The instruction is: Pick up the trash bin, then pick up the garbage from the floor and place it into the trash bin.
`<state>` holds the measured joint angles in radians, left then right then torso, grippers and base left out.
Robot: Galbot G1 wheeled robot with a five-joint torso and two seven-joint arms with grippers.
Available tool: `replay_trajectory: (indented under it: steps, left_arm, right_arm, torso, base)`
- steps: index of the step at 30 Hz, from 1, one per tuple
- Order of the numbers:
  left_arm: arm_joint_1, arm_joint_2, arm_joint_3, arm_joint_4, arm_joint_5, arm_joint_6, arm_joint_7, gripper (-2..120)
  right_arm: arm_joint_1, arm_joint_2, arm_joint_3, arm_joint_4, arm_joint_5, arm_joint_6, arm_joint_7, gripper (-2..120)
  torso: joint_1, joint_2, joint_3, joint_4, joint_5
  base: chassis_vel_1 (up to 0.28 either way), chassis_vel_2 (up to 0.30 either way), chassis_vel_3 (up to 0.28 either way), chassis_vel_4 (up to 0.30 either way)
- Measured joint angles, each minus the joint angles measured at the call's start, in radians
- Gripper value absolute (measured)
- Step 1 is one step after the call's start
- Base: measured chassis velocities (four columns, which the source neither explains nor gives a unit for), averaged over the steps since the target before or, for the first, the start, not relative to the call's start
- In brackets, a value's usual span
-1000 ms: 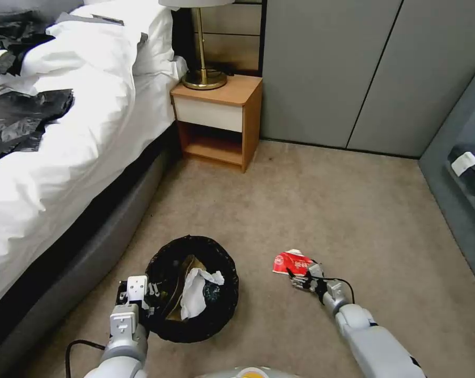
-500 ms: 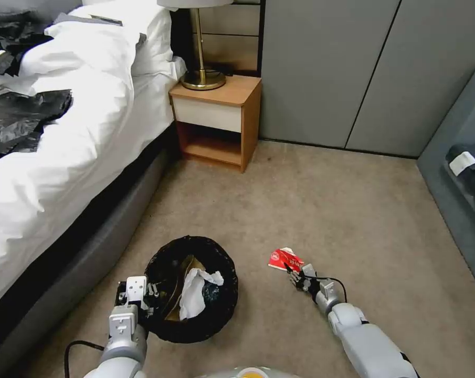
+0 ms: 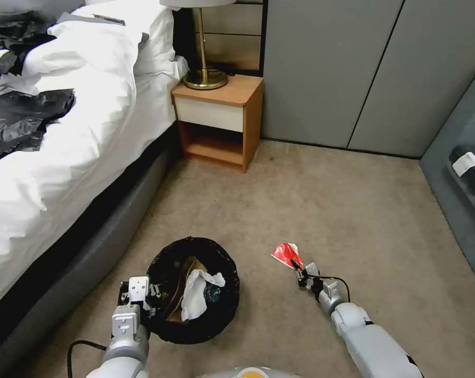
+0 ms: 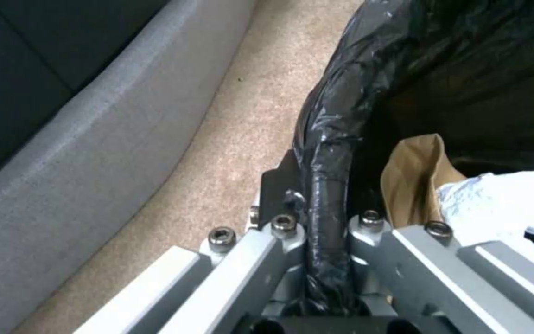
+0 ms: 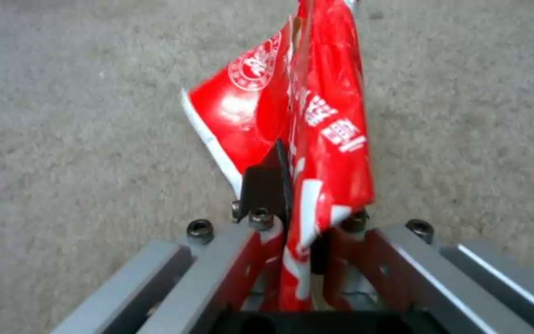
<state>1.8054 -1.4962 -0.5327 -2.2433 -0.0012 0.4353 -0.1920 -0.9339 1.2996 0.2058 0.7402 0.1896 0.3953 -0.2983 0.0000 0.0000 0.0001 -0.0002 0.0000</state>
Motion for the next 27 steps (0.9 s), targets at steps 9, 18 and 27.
replay_trajectory:
  steps: [9, 18, 27]
  left_arm:
    - [0.001, 0.001, 0.001, -0.001, 0.001, 0.0, 0.0, 0]
    - [-0.002, -0.001, 0.007, -0.001, 0.007, 0.001, 0.001, 0]
    - [-0.005, 0.004, 0.009, 0.001, 0.005, 0.001, 0.002, 0]
  right_arm:
    - [-0.104, -0.03, 0.012, 0.277, 0.05, 0.0, 0.039, 1]
    - [-0.311, -0.059, 0.025, 0.883, 0.026, 0.054, 0.033, 1]
    - [-0.466, -0.228, -0.229, 1.166, -0.061, 0.043, -0.084, 1]
  torso:
    - [0.0, 0.0, 0.0, 0.0003, 0.0001]
    - [0.0, 0.0, 0.0, 0.0001, -0.0001]
    - [0.0, 0.0, 0.0, 0.0002, 0.0]
  base:
    - [0.0, 0.0, 0.0, 0.0]
    - [0.0, 0.0, 0.0, 0.0]
    - [0.0, 0.0, 0.0, 0.0]
